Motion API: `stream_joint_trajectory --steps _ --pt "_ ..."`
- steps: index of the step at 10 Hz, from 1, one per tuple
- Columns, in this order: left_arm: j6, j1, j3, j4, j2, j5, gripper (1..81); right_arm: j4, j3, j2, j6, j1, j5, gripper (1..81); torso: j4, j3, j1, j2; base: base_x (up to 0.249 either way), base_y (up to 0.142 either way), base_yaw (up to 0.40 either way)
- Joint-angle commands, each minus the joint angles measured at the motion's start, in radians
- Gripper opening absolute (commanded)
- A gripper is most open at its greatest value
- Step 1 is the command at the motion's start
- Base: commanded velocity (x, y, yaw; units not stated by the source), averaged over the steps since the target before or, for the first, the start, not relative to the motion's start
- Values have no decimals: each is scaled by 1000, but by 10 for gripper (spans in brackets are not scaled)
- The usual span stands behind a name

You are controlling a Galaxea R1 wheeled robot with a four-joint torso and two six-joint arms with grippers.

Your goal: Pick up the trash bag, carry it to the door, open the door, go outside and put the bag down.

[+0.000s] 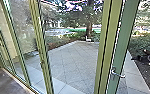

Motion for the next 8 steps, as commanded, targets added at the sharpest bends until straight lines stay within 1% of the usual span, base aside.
stream_joint_trajectory --steps 1,2,3,7,8 --pt "7 -25 7 6 4 62 10 -179 -29 -52 -66 210 -34 811 0 0 0 0 0 0 0" --pt "7 -25 7 6 4 62 10 -179 -20 -55 -100 230 -65 811 0 0 0 0 0 0 0" --pt "7 -27 7 6 4 62 10 -179 -23 -59 -120 232 -80 811 0 0 0 0 0 0 0" --pt "7 -27 7 4 7 62 10 -182 -45 -70 -136 192 -74 811 0 0 0 0 0 0 0" --pt "7 -25 7 3 7 62 10 -183 -48 -70 -136 181 -73 811 -24 0 0 0 0 0 0"
